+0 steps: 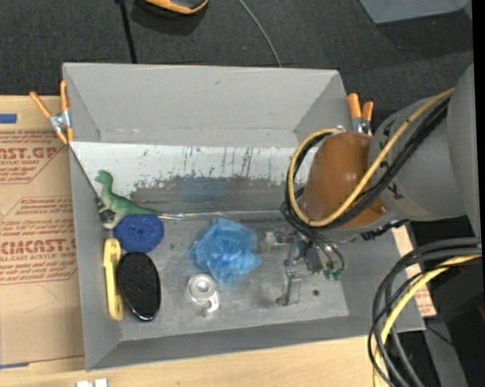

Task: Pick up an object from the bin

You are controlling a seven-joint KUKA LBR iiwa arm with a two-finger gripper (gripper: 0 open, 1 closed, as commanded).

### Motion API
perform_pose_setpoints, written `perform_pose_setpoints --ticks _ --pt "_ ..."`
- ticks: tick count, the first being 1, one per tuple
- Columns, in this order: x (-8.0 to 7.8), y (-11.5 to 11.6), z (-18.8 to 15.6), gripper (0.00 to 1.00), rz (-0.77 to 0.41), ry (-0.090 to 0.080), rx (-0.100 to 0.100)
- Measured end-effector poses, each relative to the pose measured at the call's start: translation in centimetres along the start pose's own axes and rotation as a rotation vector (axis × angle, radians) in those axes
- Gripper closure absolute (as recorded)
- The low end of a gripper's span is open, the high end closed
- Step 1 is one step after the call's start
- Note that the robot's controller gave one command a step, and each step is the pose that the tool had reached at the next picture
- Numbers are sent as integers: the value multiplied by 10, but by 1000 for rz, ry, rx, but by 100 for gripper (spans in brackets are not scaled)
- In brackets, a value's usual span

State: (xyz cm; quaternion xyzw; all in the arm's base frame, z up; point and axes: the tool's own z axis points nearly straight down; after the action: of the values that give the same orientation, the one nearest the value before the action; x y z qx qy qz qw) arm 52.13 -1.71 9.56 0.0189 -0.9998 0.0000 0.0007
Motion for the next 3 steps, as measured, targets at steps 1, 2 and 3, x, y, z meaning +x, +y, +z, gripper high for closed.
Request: perform_pose_setpoints --ticks 1,2,3 --pt "-38 11 12 0 -29 -5 1" --pt "-49 48 19 0 -71 -6 3" --pt "-52 85 23 0 -184 -8 1"
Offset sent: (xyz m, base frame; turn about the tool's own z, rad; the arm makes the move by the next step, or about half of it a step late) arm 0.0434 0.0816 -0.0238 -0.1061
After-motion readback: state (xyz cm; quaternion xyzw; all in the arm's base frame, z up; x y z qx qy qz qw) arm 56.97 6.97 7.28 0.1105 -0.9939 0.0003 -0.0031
